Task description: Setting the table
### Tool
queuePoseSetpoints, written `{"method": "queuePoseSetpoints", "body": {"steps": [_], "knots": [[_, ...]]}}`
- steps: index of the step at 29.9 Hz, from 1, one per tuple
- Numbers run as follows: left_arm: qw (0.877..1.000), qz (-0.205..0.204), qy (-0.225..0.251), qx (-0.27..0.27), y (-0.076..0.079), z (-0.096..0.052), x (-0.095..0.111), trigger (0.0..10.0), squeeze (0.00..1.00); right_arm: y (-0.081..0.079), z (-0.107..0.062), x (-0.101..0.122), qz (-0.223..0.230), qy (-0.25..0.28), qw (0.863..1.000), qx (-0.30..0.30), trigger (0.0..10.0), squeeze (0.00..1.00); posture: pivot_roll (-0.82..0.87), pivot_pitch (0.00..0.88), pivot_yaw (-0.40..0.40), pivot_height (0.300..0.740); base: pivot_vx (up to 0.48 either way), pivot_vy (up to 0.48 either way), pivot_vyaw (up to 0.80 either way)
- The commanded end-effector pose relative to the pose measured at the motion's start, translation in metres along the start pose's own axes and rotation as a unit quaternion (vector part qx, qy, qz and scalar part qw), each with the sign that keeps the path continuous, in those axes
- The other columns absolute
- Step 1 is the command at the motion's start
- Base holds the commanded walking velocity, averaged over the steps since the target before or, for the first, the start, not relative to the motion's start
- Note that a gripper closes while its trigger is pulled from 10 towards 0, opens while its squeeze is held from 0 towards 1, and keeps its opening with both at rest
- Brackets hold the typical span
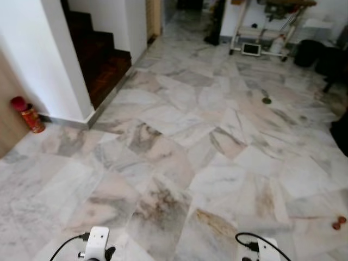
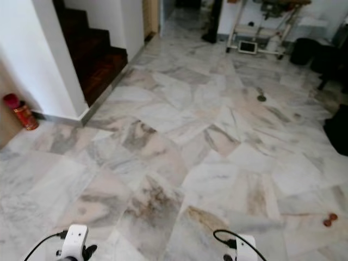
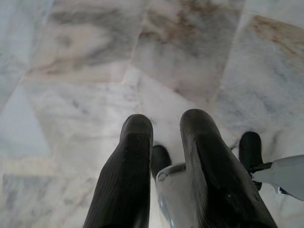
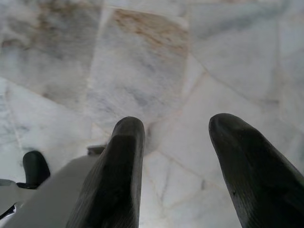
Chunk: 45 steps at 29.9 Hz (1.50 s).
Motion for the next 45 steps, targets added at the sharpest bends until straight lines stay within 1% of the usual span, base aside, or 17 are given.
{"method": "queuePoseSetpoints", "body": {"steps": [1,4,9,11,16,20,25,29,45], "knots": [[1.000,0.002,-0.001,-0.004,0.004,0.000,0.000,10.0,0.00,0.008,-0.001,0.002,-0.007,-0.002,1.000,-0.013,10.0,0.00,0.12,0.000,-0.079,0.740,0.000,0.000,-0.78],[1.000,0.004,-0.002,-0.007,0.005,0.000,0.000,10.0,0.00,0.006,-0.001,0.001,-0.019,-0.005,1.000,-0.010,10.0,0.00,0.11,0.000,-0.073,0.740,0.000,0.000,-0.78],[1.000,0.008,-0.004,-0.012,0.006,0.000,-0.001,10.0,0.00,0.007,-0.001,0.000,-0.019,-0.005,1.000,-0.009,10.0,0.00,0.11,0.000,-0.064,0.740,0.000,0.000,-0.78],[0.999,0.027,-0.006,-0.021,0.006,0.000,-0.001,10.0,0.00,0.008,-0.001,0.000,-0.025,-0.007,1.000,-0.007,10.0,0.00,0.11,0.000,-0.058,0.740,0.000,0.000,-0.78],[0.999,0.032,-0.004,-0.020,0.004,0.001,0.001,10.0,0.00,0.007,-0.001,-0.001,-0.024,-0.008,1.000,-0.006,10.0,0.00,0.11,0.000,-0.046,0.740,0.000,0.000,-0.78],[0.999,0.046,-0.001,-0.023,0.003,0.002,0.006,10.0,0.00,0.006,-0.001,-0.002,-0.026,-0.009,1.000,-0.005,10.0,0.00,0.10,0.000,-0.028,0.740,0.000,0.000,-0.77],[0.999,0.049,0.002,-0.019,-0.001,0.003,0.009,10.0,0.00,0.010,-0.002,-0.001,-0.011,-0.003,1.000,-0.019,10.0,0.00,0.10,0.000,-0.022,0.740,0.000,0.000,-0.77],[0.999,0.048,0.002,-0.018,-0.002,0.003,0.010,10.0,0.00,0.008,-0.001,-0.001,-0.025,-0.005,1.000,-0.016,10.0,0.00,0.10,0.000,-0.020,0.740,0.000,0.000,-0.77],[0.999,0.038,-0.002,-0.016,-0.002,0.003,0.009,10.0,0.00,0.008,-0.001,0.001,-0.023,-0.003,1.000,-0.021,10.0,0.00,0.11,0.000,-0.025,0.740,0.000,0.000,-0.76]]}}
Point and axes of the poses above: a point about 5 cm out from each wrist's last joint towards the gripper, its own z axis pointing out of the wrist towards the gripper, its own x axis along the axis of the wrist's last joint, y = z × x, the point moved 1 cm from there along z, pointing out of the wrist towards the gripper, and after that the axes turned 14 degrees about z, right-handed, at the moved point
